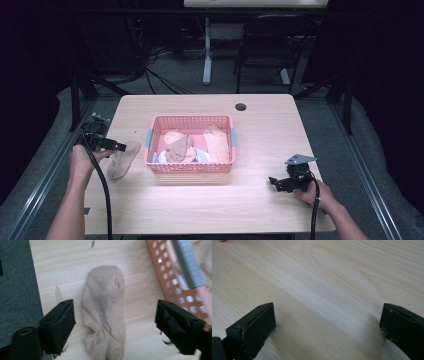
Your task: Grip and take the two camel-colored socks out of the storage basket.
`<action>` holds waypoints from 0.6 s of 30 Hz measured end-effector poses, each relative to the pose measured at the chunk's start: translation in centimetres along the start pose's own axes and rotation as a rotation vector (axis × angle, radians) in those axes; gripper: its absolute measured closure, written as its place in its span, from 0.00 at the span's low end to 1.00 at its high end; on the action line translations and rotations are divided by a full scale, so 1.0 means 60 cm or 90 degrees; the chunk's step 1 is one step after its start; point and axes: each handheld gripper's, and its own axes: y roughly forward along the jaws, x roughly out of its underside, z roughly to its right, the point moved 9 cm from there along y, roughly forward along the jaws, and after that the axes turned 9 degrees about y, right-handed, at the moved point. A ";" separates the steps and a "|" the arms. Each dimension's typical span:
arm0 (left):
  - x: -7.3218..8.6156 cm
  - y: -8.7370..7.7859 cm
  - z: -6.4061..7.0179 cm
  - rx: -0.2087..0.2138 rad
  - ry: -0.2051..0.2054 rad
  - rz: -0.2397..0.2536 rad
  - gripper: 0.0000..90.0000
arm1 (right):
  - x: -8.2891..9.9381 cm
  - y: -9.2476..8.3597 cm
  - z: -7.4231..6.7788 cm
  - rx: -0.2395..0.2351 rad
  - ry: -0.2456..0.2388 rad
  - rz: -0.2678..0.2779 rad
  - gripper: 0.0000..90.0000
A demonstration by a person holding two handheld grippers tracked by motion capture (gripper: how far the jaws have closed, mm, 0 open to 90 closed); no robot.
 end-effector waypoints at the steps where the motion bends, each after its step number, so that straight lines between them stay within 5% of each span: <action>1: -0.003 -0.002 0.002 0.000 0.000 0.002 0.12 | 0.000 0.000 0.000 0.000 0.000 0.000 0.00; 7: -0.033 -0.021 0.021 0.003 0.019 0.021 0.00 | 0.000 0.000 0.000 0.001 0.000 0.000 0.00; 18: -0.079 -0.024 0.073 0.024 0.074 0.036 0.00 | 0.000 0.000 0.000 0.001 0.001 0.000 0.00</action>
